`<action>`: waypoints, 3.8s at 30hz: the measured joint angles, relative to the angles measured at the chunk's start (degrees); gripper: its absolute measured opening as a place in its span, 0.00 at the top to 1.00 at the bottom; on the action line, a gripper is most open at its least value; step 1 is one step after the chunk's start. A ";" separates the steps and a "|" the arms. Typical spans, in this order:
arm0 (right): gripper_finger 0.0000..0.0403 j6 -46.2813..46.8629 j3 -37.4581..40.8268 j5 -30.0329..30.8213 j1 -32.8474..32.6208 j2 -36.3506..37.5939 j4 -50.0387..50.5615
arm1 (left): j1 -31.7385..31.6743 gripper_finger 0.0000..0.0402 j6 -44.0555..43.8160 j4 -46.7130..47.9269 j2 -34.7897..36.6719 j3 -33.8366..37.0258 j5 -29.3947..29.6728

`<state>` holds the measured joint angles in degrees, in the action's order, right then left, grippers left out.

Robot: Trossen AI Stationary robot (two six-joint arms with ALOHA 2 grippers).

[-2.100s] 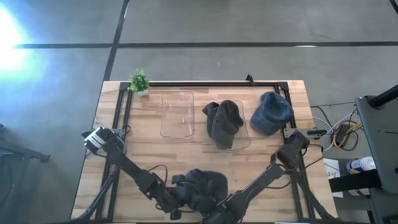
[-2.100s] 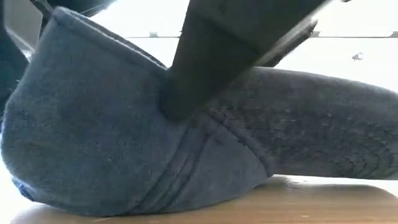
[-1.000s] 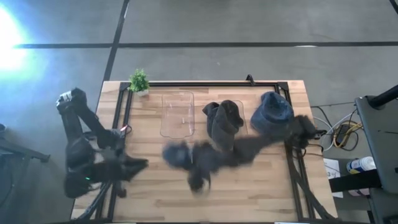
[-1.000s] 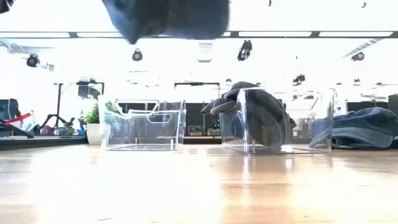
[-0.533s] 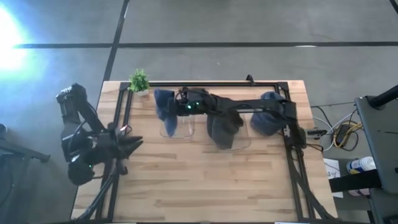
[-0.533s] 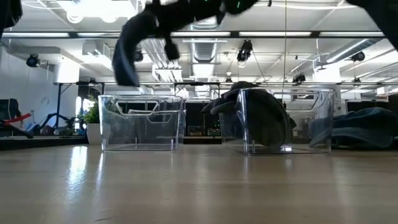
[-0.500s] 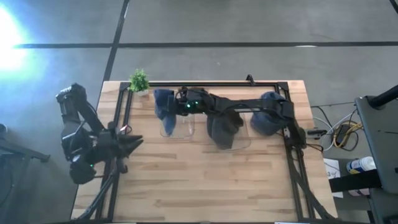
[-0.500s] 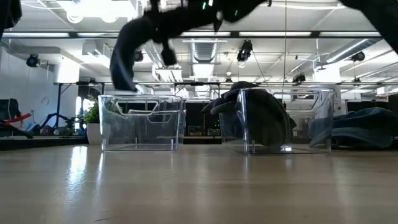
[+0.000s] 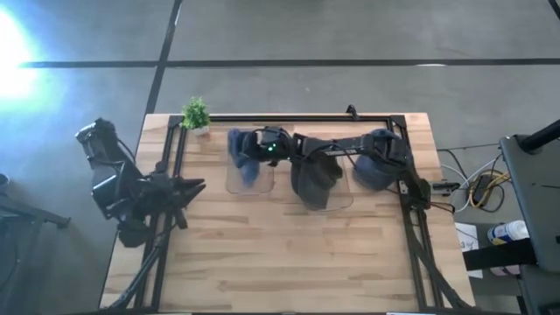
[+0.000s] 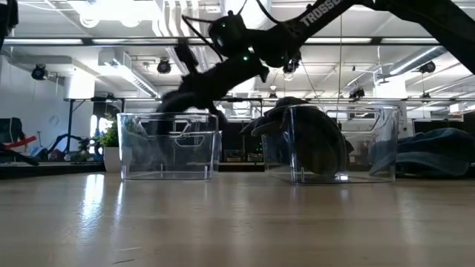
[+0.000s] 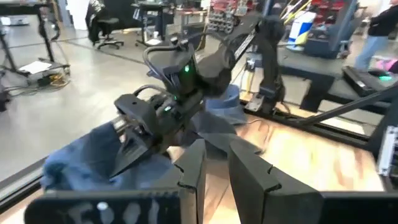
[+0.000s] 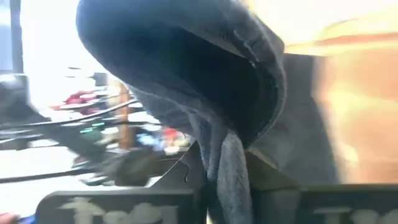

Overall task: Pick & Place hat
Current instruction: Put the bottom blue cap into the left transparent bin

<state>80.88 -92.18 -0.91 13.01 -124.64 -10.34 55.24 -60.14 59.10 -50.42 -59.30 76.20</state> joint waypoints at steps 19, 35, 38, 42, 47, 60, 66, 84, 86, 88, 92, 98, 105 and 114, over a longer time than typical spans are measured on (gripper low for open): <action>0.95 -1.60 -0.54 -9.46 1.87 1.87 1.57 | -7.13 0.84 -5.71 -2.19 0.29 6.15 -5.16; 0.85 -6.99 -0.97 -8.00 2.40 1.03 18.47 | -7.41 0.84 -5.15 -2.54 -1.19 6.15 -5.22; 0.80 -8.36 -1.26 -7.91 2.49 1.42 17.84 | -7.56 0.84 -5.03 -2.54 -1.60 6.17 -5.16; 0.81 -9.26 -2.10 -8.41 2.34 1.65 11.35 | -7.56 0.84 -5.22 -2.56 -1.88 6.58 -5.15; 0.95 -5.08 -1.80 -12.02 2.68 1.81 1.92 | -7.56 0.84 -7.96 -4.11 -1.88 8.46 -5.06; 0.96 6.10 -0.30 -15.73 0.98 5.26 -29.11 | -8.94 0.84 -33.75 -5.48 3.31 20.22 0.67; 0.96 6.94 -0.24 -15.92 -0.18 6.53 -39.65 | -8.92 0.84 -48.32 -10.64 10.10 30.41 3.85; 0.96 7.75 -0.26 -19.26 -1.10 6.53 -49.31 | -8.89 0.91 -2.18 -44.19 18.68 28.69 -3.34; 0.94 8.86 -0.24 -20.73 -0.55 6.62 -49.72 | -10.53 0.87 4.57 -43.81 16.36 26.03 -9.32; 0.94 8.98 -0.19 -21.46 -0.28 7.02 -50.57 | -12.33 0.82 6.73 -44.17 14.50 23.27 -13.48; 0.94 9.14 -0.20 -22.30 0.31 9.14 -56.15 | -16.77 0.72 4.12 -44.80 12.37 19.52 -14.65; 0.94 5.28 -0.24 -24.01 1.64 13.41 -56.75 | -26.75 0.74 19.99 -70.38 14.26 19.12 -30.30; 0.94 1.63 -0.26 -25.14 1.62 18.71 -57.29 | -47.67 0.77 11.87 -76.57 12.70 19.45 -52.87; 0.93 0.35 -0.26 -25.06 1.47 20.32 -55.78 | -68.91 0.77 -1.39 -94.06 1.81 19.57 -81.86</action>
<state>81.23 -92.44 -25.97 14.48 -104.31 -66.12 -13.67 -61.53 -34.96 -48.60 -39.73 -5.65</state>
